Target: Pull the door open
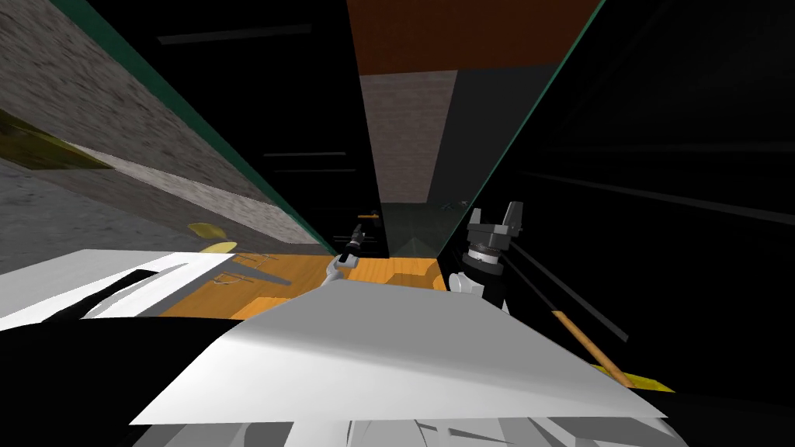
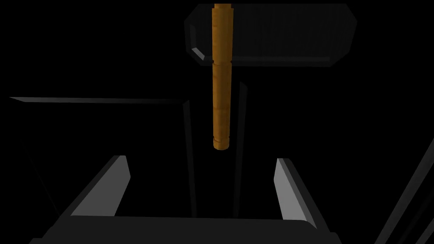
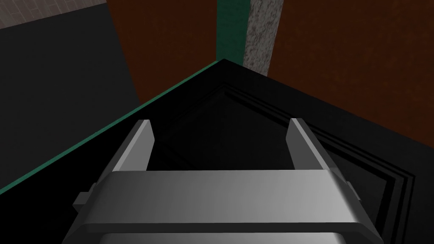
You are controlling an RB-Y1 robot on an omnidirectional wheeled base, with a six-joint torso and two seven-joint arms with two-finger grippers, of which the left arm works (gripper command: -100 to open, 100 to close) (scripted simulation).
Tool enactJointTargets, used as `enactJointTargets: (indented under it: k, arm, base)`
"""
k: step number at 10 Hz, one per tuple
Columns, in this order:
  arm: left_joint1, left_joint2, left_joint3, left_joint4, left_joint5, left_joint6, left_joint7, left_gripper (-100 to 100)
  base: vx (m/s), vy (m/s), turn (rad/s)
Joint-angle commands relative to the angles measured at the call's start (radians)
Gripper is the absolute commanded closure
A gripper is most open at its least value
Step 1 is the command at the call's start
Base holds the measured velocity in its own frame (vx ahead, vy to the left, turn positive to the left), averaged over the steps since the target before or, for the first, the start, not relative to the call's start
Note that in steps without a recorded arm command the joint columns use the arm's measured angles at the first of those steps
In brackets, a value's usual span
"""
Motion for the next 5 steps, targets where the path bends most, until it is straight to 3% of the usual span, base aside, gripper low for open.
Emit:
enactJointTargets:
  k: [1, 2, 3, 5]
  arm:
    - [-0.013, 0.006, 0.002, 0.026, 0.005, 0.006, 0.008, -100]
    - [-0.01, 0.004, 0.001, 0.02, 0.003, 0.002, 0.005, -100]
    - [-0.006, 0.034, 0.019, 0.046, 0.016, -0.013, 0.024, -100]
    - [-0.002, 0.061, 0.035, 0.068, 0.027, -0.027, 0.041, -100]
  base:
    - [0.165, -0.008, -0.058]
    - [0.075, -0.007, -0.007]
    - [0.153, -0.064, -0.215]
    - [0.186, -0.04, -0.157]
